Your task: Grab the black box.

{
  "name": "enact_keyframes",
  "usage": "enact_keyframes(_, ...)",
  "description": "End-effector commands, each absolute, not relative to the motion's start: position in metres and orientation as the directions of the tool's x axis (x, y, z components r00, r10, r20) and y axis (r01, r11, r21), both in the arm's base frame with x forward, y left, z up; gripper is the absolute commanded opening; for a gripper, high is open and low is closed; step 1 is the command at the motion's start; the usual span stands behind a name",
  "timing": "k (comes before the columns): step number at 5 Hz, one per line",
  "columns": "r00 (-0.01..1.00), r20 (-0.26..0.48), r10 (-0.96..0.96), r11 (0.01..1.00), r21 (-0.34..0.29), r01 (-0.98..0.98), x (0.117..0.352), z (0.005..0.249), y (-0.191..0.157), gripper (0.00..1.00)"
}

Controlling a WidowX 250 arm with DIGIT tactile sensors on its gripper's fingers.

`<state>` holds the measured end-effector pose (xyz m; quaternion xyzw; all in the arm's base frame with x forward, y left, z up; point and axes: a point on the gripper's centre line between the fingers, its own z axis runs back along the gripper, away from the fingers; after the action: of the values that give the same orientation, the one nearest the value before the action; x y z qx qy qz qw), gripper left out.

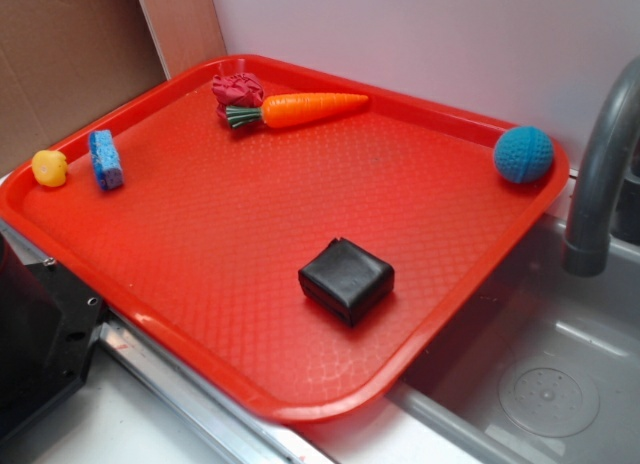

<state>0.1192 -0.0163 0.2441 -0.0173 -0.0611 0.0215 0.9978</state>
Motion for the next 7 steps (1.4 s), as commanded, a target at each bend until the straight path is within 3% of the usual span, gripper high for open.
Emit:
enact_keyframes(1,0.992,0.121,0.045,0.998,-0.037,-0.041,0.119,0.244,-0.016,1.0)
enact_keyframes(2,0.968,0.139,-0.207,0.978,0.01,0.208,0.169,0.208,-0.055,1.0)
enact_keyframes(3,0.882,0.188,-0.433,0.896,-0.02,0.444,0.187,0.178,-0.077,1.0)
enact_keyframes(4,0.734,0.247,-0.633,0.758,0.002,0.653,0.175,0.131,-0.098,1.0)
enact_keyframes(5,0.536,0.272,-0.799,0.573,0.076,0.816,0.168,0.095,-0.093,1.0)
enact_keyframes(7,0.596,0.236,-0.768,0.62,0.039,0.784,0.167,0.091,-0.094,1.0)
